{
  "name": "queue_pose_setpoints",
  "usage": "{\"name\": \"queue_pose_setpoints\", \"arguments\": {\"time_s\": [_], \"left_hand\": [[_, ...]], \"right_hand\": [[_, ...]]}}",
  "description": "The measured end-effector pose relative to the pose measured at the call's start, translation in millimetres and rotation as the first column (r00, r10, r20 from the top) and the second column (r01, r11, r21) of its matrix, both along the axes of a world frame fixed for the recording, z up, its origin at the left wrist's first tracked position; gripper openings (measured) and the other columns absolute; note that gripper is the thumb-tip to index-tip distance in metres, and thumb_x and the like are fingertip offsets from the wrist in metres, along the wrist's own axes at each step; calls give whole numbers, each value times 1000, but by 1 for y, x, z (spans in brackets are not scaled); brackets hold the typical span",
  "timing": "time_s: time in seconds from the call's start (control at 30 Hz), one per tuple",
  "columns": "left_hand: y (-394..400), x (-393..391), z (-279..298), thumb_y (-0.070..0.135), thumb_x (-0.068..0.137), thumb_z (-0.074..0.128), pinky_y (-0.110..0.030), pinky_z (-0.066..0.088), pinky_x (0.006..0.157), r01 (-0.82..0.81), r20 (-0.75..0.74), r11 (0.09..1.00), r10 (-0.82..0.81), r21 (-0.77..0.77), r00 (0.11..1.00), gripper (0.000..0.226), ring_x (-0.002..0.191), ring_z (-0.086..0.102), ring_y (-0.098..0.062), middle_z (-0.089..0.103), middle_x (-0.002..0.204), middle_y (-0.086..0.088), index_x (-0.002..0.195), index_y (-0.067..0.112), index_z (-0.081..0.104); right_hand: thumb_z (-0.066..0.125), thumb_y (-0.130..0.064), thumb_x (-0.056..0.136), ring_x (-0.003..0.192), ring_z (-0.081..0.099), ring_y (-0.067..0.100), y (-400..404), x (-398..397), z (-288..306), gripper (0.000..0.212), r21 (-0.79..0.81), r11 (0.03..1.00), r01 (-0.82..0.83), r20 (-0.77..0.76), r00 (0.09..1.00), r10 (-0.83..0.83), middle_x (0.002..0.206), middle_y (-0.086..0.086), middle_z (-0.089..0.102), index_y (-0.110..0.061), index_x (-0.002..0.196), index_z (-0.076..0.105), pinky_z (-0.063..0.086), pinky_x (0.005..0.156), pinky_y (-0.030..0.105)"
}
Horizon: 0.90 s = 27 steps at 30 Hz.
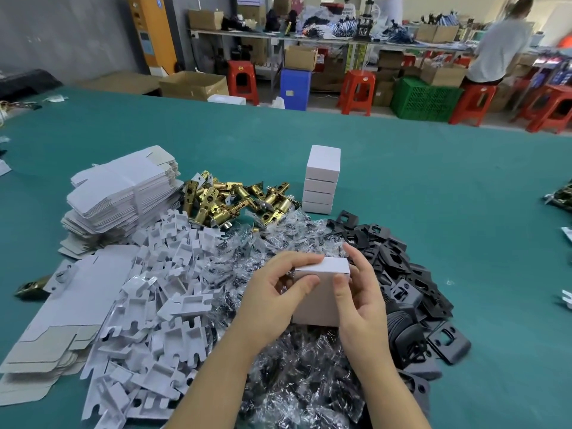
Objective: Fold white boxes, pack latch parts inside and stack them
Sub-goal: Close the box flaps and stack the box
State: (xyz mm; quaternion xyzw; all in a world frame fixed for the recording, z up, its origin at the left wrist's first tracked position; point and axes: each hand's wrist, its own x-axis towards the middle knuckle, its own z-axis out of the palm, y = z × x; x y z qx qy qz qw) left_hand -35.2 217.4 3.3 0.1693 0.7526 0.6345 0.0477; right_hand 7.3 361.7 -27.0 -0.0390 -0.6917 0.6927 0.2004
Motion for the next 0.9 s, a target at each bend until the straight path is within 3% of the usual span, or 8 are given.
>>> {"name": "queue_pose_setpoints", "arguments": {"time_s": [0.17, 0.37, 0.47, 0.6, 0.73, 0.9], "left_hand": [[0, 1, 0, 29, 93, 70, -27, 51, 78, -8, -5, 999, 8, 45, 1000, 25, 105, 60, -2, 67, 119, 20, 108, 49, 73], [2, 3, 4, 34, 93, 71, -44, 62, 69, 3, 41, 998, -5, 64, 999, 21, 101, 65, -17, 70, 109, 19, 108, 49, 72], [4, 6, 7, 43, 89, 68, -36, 58, 65, 19, 49, 995, -23, 93, 999, 21, 101, 65, -19, 71, 106, 17, 109, 48, 73], [4, 7, 8, 46, 91, 65, -24, 53, 63, 18, 28, 994, -21, 107, 999, 21, 95, 64, -14, 71, 105, 15, 111, 46, 73], [4, 8, 9, 42, 93, 64, -24, 51, 64, 29, -8, 995, -28, 94, 1000, 20, 93, 63, -10, 71, 109, 11, 111, 43, 73], [3, 8, 11, 35, 95, 62, -33, 52, 83, 64, -82, 994, -57, 94, 995, 19, 109, 63, -15, 70, 116, 9, 108, 39, 76]], "right_hand": [[58, -52, 94, 101, 66, 6, -1, 1, 2, 40, -16, 1000, 11, 8, 1000, -11, 114, -16, 68, -54, 133, 56, 57, 75, 23], [68, -79, 76, 92, 68, 4, -2, 2, 10, 56, -170, 985, 17, 43, 999, -10, 112, -13, 72, -45, 120, 68, 58, 65, 25], [70, -81, 71, 90, 68, 5, -2, 2, 10, 59, -204, 979, 29, 44, 999, -20, 112, -12, 73, -40, 114, 70, 58, 62, 26], [69, -71, 80, 87, 68, 5, -3, 4, 11, 45, -186, 982, 39, 12, 999, -38, 107, -10, 73, -38, 111, 70, 56, 61, 23], [63, -55, 88, 85, 68, 4, -4, 6, 11, 31, -185, 982, 26, -15, 999, -30, 105, -10, 72, -36, 112, 69, 56, 59, 21], [61, -47, 95, 82, 67, 0, -5, 7, 12, 23, -178, 984, -8, -53, 999, -2, 101, -13, 72, -39, 115, 67, 53, 59, 16]]}}
